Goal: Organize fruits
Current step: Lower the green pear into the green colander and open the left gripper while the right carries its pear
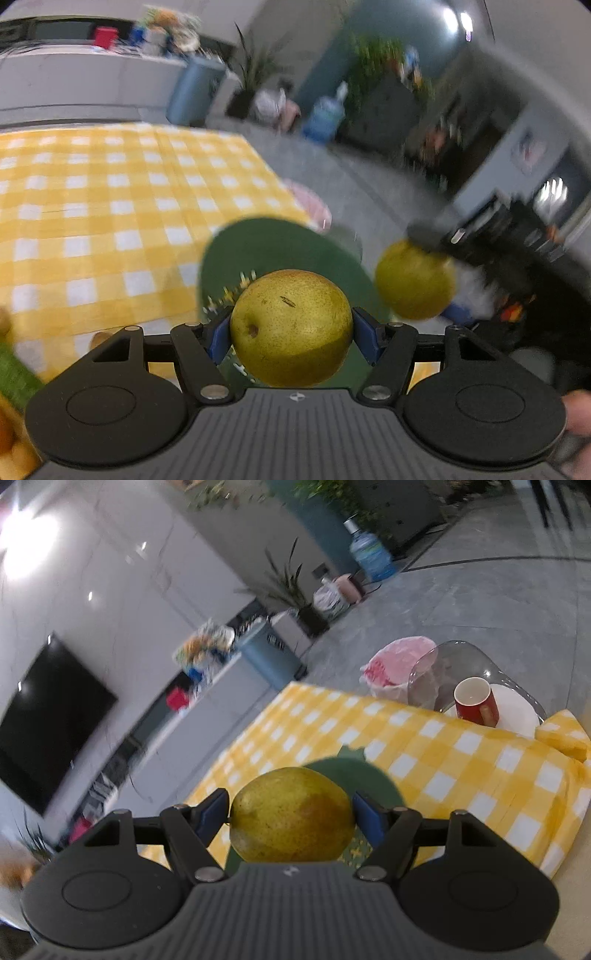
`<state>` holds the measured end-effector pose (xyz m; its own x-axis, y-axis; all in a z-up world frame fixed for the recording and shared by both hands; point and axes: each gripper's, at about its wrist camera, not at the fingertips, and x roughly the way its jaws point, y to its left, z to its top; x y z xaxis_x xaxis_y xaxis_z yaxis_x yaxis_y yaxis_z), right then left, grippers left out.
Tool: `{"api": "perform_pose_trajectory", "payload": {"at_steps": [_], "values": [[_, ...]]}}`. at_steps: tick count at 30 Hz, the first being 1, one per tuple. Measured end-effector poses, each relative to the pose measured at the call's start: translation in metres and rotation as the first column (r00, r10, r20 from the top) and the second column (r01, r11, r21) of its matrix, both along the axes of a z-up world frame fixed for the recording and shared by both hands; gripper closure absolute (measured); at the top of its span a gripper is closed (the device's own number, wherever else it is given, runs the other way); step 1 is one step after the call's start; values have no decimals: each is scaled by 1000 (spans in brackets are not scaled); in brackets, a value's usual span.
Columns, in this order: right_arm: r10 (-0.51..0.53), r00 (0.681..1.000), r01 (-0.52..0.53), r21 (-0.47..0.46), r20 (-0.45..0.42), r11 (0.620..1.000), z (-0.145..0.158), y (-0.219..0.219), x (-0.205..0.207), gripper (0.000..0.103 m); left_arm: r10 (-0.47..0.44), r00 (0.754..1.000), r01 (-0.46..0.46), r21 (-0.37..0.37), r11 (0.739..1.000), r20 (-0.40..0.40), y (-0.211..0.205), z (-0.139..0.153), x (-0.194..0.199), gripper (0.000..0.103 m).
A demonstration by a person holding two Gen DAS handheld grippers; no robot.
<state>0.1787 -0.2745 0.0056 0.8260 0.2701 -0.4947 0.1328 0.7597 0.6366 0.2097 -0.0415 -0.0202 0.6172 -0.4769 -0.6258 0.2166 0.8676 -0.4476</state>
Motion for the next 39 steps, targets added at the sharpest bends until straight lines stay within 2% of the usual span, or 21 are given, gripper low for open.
{"api": "perform_pose_trajectory", "payload": {"at_steps": [4,7,11,15,18,20,22,23,25,26,28,32,34,36,39], "values": [[-22,1000,22,3,-2,1000,-4,-4,2,33,-64,997,72,158,985,-51,-40,-14,17,27],[-17,1000,17,30,-11,999,-7,-8,2,33,-65,992,94,300,949,-105,-65,-27,29,27],[-13,1000,13,18,5,1000,-6,-9,-1,33,-60,994,96,451,887,-93,-88,-37,36,27],[-15,1000,15,25,0,1000,-9,-13,1,33,-49,994,92,532,841,-94,-99,-47,46,27],[-18,1000,18,24,-16,1000,-13,-14,3,32,-56,997,77,597,799,-54,-103,-51,49,27],[-23,999,23,15,-25,1000,-14,-14,4,32,-66,996,92,605,791,-66,-105,-51,51,24],[-28,999,29,12,-28,1000,-14,-15,3,32,-79,994,111,622,775,-78,-108,-51,51,18],[-30,999,31,14,-30,999,-15,-16,3,32,-79,995,96,640,763,-54,-110,-50,49,19],[-29,999,30,16,-34,999,-16,-17,4,32,-136,991,99,649,755,7,-110,-45,44,15],[-28,999,29,15,-36,999,-16,-17,4,32,-150,988,100,650,753,22,-109,-43,43,15],[-24,999,24,9,-41,1000,-17,-16,4,32,-159,986,88,629,772,58,-103,-35,39,15],[-14,999,14,13,-44,1000,-17,-17,5,33,-126,985,48,508,860,120,-74,-12,27,15],[1,999,-1,11,-45,1000,-17,-16,5,33,-57,985,-17,423,906,162,-54,1,18,15],[27,998,-28,-3,-54,1000,-17,-13,6,33,25,979,-96,345,934,204,-34,16,11,15],[104,991,-110,-67,-80,992,-16,-1,10,32,131,962,-191,246,950,240,-3,34,-4,15]]}}
